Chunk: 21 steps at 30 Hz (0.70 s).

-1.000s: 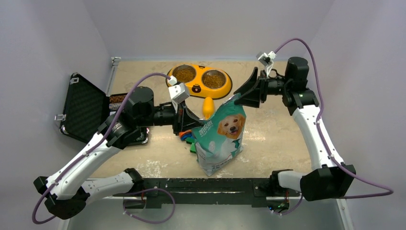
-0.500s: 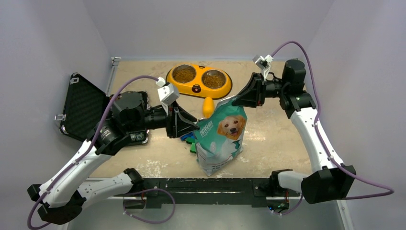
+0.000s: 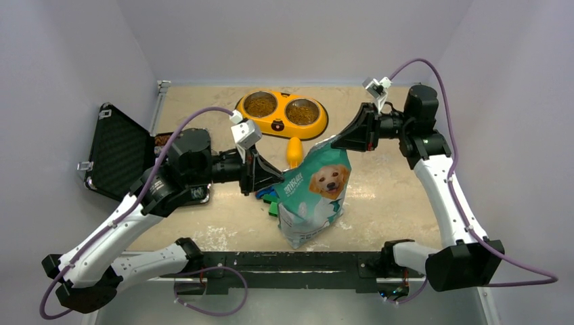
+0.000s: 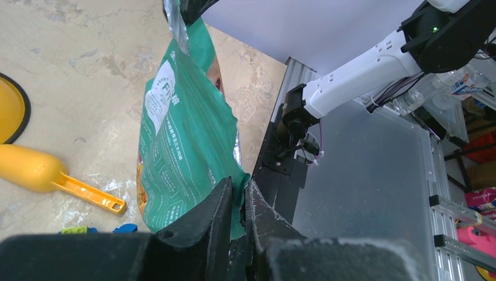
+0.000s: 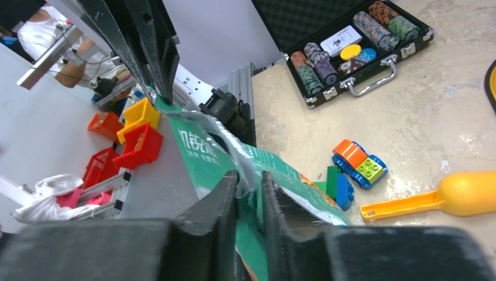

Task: Serve the pet food

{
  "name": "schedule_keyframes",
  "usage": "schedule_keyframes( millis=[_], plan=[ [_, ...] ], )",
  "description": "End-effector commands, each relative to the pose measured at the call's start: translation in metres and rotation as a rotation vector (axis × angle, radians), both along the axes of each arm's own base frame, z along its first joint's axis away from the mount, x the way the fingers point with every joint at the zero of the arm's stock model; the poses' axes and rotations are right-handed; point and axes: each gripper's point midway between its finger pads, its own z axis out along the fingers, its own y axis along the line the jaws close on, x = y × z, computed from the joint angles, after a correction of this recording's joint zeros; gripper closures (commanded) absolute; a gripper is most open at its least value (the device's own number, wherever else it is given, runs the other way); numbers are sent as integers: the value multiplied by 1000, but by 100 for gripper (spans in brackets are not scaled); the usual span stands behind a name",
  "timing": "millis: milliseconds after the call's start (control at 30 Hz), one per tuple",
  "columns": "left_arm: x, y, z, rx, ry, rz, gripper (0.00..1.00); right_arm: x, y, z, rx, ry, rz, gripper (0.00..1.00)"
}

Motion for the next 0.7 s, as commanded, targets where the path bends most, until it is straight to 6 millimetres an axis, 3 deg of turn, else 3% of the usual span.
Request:
schedule_keyframes(
  millis=[0, 33, 100, 200, 333, 400, 500, 667],
  plan=[
    [-1, 8, -6, 38, -6, 19, 85, -12, -3, 10, 11, -30, 24, 92],
    [0, 11, -8, 52, -13, 39, 88, -10, -4, 10, 7, -35, 3, 100],
    [8, 21, -13, 91, -27, 102, 100, -2, -6, 9, -9, -34, -69, 100],
    [22, 39, -6, 120, -77, 225, 100, 15, -14, 3, -57, -32, -245, 100],
    [38, 60, 26, 109, -201, 344, 100, 23, -26, 12, -68, -75, -428, 100],
    [44, 65, 35, 124, -234, 373, 100, 20, -28, 19, -63, -92, -453, 100],
    [52, 68, 32, 172, -238, 391, 100, 13, -31, 25, -77, -120, -473, 100],
    [48, 64, 25, 154, -250, 324, 100, -3, -33, 15, -93, -166, -464, 100]
  ],
)
